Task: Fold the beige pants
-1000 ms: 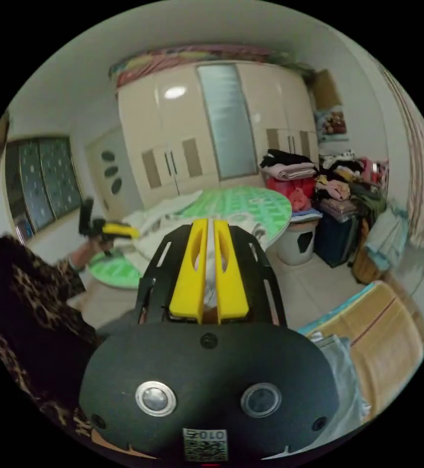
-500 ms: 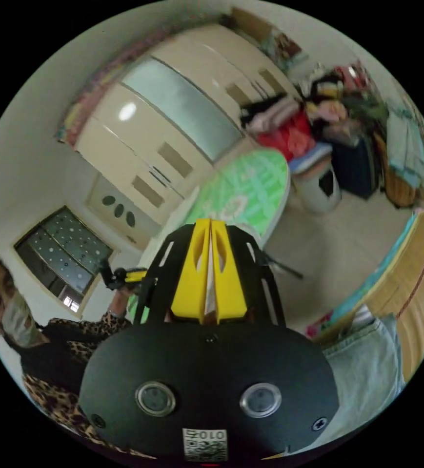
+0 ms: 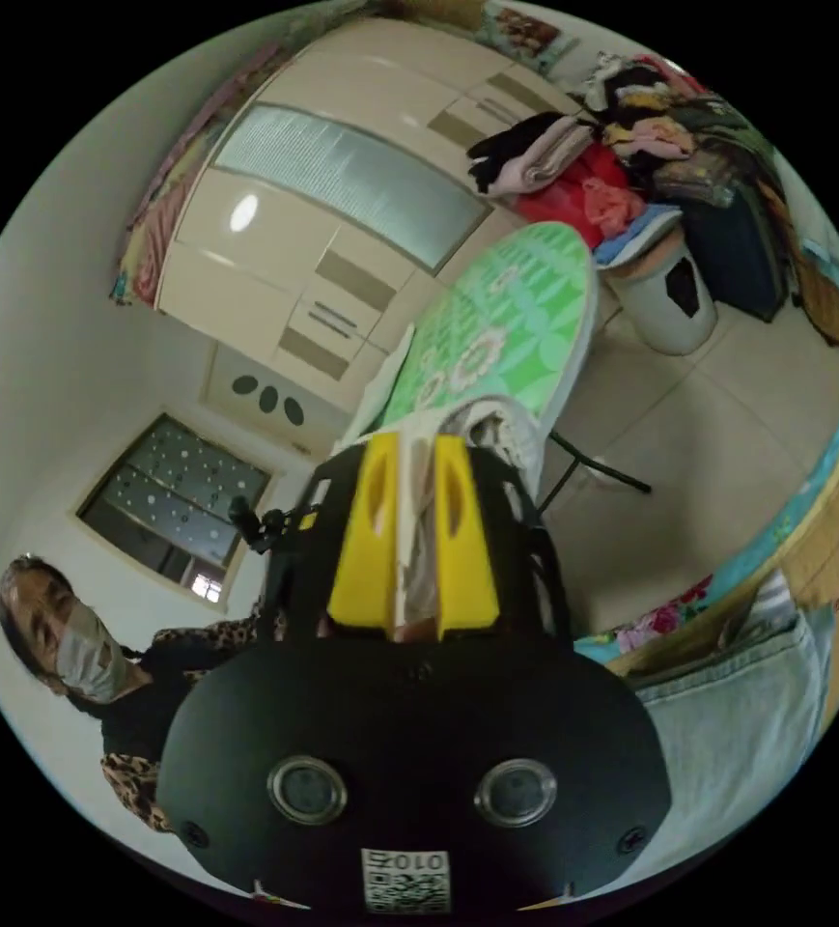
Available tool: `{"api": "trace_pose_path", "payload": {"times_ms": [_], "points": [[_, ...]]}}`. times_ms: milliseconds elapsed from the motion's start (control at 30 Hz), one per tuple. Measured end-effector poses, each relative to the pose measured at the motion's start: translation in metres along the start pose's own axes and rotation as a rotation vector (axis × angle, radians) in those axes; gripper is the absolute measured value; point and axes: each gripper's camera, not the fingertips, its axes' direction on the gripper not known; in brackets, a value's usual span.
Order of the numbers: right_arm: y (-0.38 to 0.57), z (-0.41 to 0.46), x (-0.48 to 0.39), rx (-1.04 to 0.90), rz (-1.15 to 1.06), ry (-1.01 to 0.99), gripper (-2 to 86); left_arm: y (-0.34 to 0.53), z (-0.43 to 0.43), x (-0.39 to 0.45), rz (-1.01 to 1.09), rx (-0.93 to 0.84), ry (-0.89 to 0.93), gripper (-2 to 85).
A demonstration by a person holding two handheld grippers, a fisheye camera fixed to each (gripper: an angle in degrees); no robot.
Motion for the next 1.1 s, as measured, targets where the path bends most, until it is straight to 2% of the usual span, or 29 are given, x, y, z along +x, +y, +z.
{"api": "trace_pose_path", "payload": {"times_ms": [100, 167, 233, 267, 333, 367, 500, 567, 633, 733, 833, 867, 933, 967, 1100], "points": [[0.019, -0.041, -0.042, 0.205, -0.126, 0.068, 3.6, -0.001, 0.002, -0.004, -0.017, -0.013, -0.011, -0.2], [0.038, -0.058, -0.028, 0.264, -0.077, -0.009, 3.3, 0.002, 0.002, -0.014, -0.052, -0.018, 0.014, -0.3], [0.067, -0.057, 0.008, 0.269, 0.056, -0.098, 3.3, 0.002, 0.003, -0.019, -0.06, -0.024, 0.032, -0.3], [0.073, -0.055, 0.013, 0.263, 0.094, -0.065, 3.3, 0.001, 0.004, -0.021, -0.06, -0.03, 0.036, -0.3], [0.082, -0.032, 0.016, 0.139, 0.176, 0.137, 3.3, 0.0, 0.005, -0.021, -0.053, -0.036, 0.028, -0.2], [0.082, -0.026, 0.016, 0.121, 0.184, 0.135, 3.4, 0.0, 0.004, -0.021, -0.05, -0.036, 0.021, -0.3], [0.084, -0.053, 0.001, 0.271, 0.157, -0.101, 3.4, 0.0, 0.001, -0.023, -0.055, -0.037, 0.008, -0.3], [0.079, -0.068, -0.014, 0.284, 0.114, -0.179, 3.4, 0.0, -0.012, -0.026, -0.058, 0.012, 0.006, -0.3], [0.066, -0.078, -0.043, 0.249, 0.085, -0.157, 3.5, -0.004, -0.031, -0.034, -0.071, 0.047, -0.013, -0.3], [0.053, -0.085, -0.073, 0.226, 0.039, -0.208, 3.6, -0.011, -0.056, -0.048, -0.071, 0.102, 0.066, -0.4], [0.063, -0.088, -0.083, 0.238, 0.041, -0.196, 3.8, -0.011, -0.06, -0.041, -0.049, 0.087, 0.075, -0.3], [0.066, -0.086, -0.079, 0.233, 0.057, -0.18, 3.9, -0.008, -0.058, -0.035, -0.04, 0.075, 0.066, -0.3], [0.085, -0.077, -0.044, 0.153, 0.25, -0.012, 5.0, -0.003, -0.052, -0.029, -0.061, 0.054, 0.041, -0.1], [0.091, -0.074, -0.036, 0.13, 0.302, 0.008, 5.5, 0.0, -0.05, -0.026, -0.056, 0.047, 0.044, 0.0], [0.146, -0.078, -0.033, 0.232, 0.28, -0.173, 8.2, -0.001, -0.069, -0.006, -0.016, 0.078, -0.018, 0.7]]}}
